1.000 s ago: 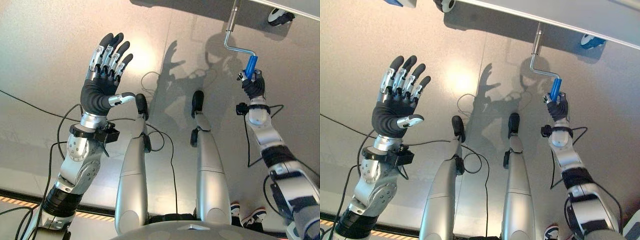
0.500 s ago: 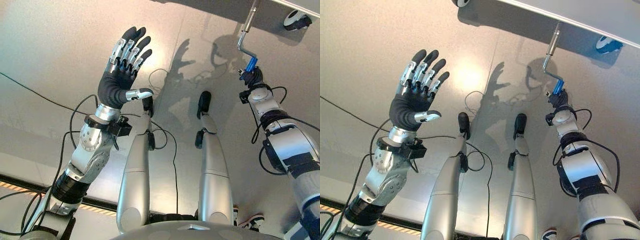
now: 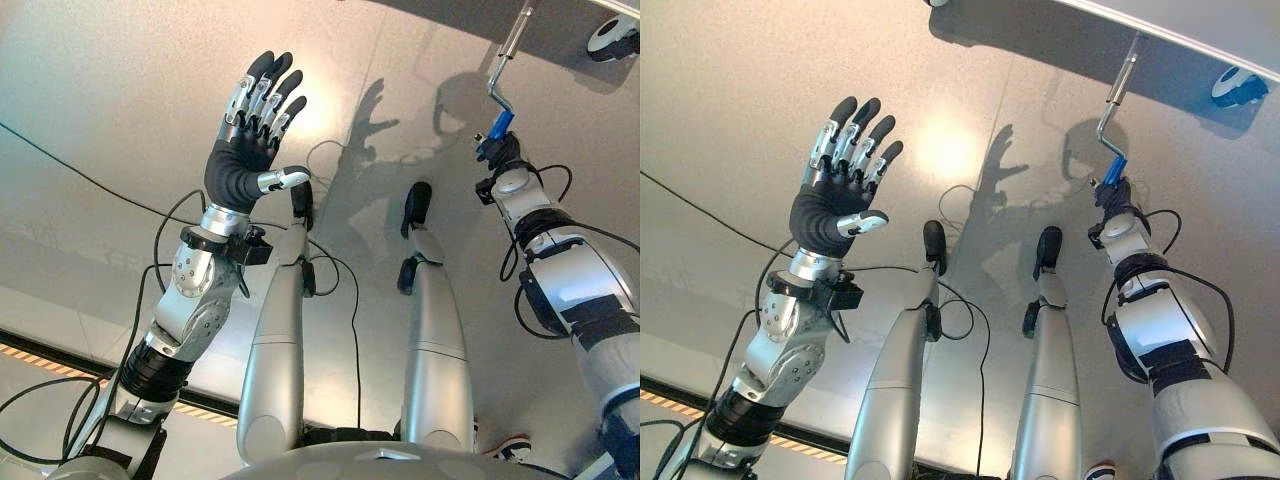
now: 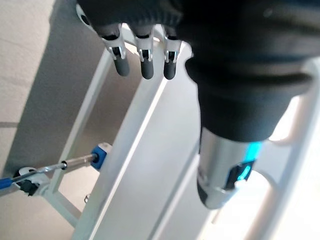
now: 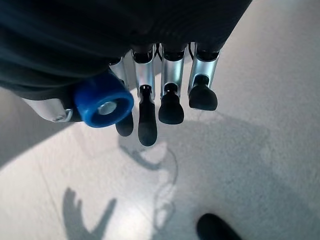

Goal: Raise the hospital bed

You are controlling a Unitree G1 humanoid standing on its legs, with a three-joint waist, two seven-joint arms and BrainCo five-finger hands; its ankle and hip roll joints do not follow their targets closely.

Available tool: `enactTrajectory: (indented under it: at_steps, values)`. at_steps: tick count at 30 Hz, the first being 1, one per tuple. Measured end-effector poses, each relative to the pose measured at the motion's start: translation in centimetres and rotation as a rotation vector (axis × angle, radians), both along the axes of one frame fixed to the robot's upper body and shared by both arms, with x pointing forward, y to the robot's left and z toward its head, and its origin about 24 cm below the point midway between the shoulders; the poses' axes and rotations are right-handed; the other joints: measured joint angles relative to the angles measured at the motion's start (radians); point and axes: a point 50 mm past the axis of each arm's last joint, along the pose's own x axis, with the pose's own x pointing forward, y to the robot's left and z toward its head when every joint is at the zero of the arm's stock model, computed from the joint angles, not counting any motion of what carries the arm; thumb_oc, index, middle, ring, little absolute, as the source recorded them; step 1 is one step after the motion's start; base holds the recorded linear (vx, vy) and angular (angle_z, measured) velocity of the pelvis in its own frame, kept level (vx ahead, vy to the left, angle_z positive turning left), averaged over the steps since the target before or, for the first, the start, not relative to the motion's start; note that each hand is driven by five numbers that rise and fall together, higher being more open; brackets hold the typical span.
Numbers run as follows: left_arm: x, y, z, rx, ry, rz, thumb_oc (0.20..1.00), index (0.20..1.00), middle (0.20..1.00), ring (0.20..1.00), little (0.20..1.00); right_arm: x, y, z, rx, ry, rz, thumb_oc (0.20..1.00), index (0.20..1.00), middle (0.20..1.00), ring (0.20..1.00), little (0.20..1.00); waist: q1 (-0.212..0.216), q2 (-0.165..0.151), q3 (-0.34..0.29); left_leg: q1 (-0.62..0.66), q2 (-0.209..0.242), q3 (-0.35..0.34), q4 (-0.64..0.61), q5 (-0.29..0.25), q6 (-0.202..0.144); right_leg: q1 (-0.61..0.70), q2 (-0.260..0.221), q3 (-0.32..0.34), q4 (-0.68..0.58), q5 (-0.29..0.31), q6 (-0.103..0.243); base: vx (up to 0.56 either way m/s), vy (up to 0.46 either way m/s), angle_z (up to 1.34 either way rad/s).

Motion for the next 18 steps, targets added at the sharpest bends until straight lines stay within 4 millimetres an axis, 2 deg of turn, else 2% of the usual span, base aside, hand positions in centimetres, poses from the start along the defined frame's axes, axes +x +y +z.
enactTrajectory:
  at_steps: [4,9,12,14,17,18]
  values:
    - [0.1,-0.2,0.1,-0.022,0.003,0.001,1.000,1.000,1.000,1.000,1.000,0.3,1.0,0.1,-0.037,0.010,0.026,0.200,0.200,0.200,0.200,0.200,0.003,0.020,-0.002,-0.015,0.001,-0.014,0.006,0.002,-0.003,-0.004,0.000,-0.015,0.001,-0.001,-0.003,0.00,0.029,0.04]
    - [0.1,-0.2,0.1,-0.022,0.003,0.002,1.000,1.000,1.000,1.000,1.000,0.5,2.0,0.2,-0.053,-0.003,0.070,0.200,0.200,0.200,0.200,0.200,0.004,0.021,-0.002,-0.015,0.002,-0.015,0.005,0.002,-0.003,-0.005,0.000,-0.016,0.002,-0.002,-0.003,0.00,0.043,0.00]
    - [0.1,-0.1,0.1,-0.022,0.000,0.003,1.000,1.000,1.000,1.000,1.000,0.8,4.3,0.7,-0.113,-0.037,0.198,0.200,0.200,0.200,0.200,0.200,-0.001,0.022,-0.002,-0.017,0.004,-0.014,0.005,0.002,-0.004,-0.009,0.001,-0.016,0.002,-0.002,-0.004,0.00,0.000,0.00]
    - [0.0,-0.1,0.1,-0.027,0.003,0.003,1.000,1.000,1.000,1.000,1.000,1.1,6.8,1.7,-0.096,-0.081,0.284,0.200,0.200,0.200,0.200,0.200,0.000,0.029,-0.003,-0.018,0.007,-0.013,0.006,0.002,-0.005,-0.010,0.003,-0.016,0.003,-0.003,-0.006,0.00,0.036,-0.02]
    - [0.0,-0.1,0.1,-0.031,-0.003,0.003,1.000,1.000,1.000,1.000,1.000,1.1,9.2,2.9,-0.088,-0.146,0.377,0.200,0.200,0.200,0.200,0.200,0.000,0.030,-0.003,-0.016,0.008,-0.012,0.006,0.002,-0.006,-0.010,0.005,-0.015,0.005,-0.004,-0.007,0.00,0.011,0.00]
    - [0.0,-0.1,0.1,-0.031,-0.004,0.004,1.000,1.000,1.000,1.000,1.000,1.0,9.3,2.9,-0.087,-0.153,0.388,0.200,0.200,0.200,0.200,0.200,-0.002,0.030,-0.003,-0.016,0.008,-0.012,0.006,0.002,-0.006,-0.010,0.005,-0.015,0.006,-0.004,-0.007,0.00,0.000,0.00]
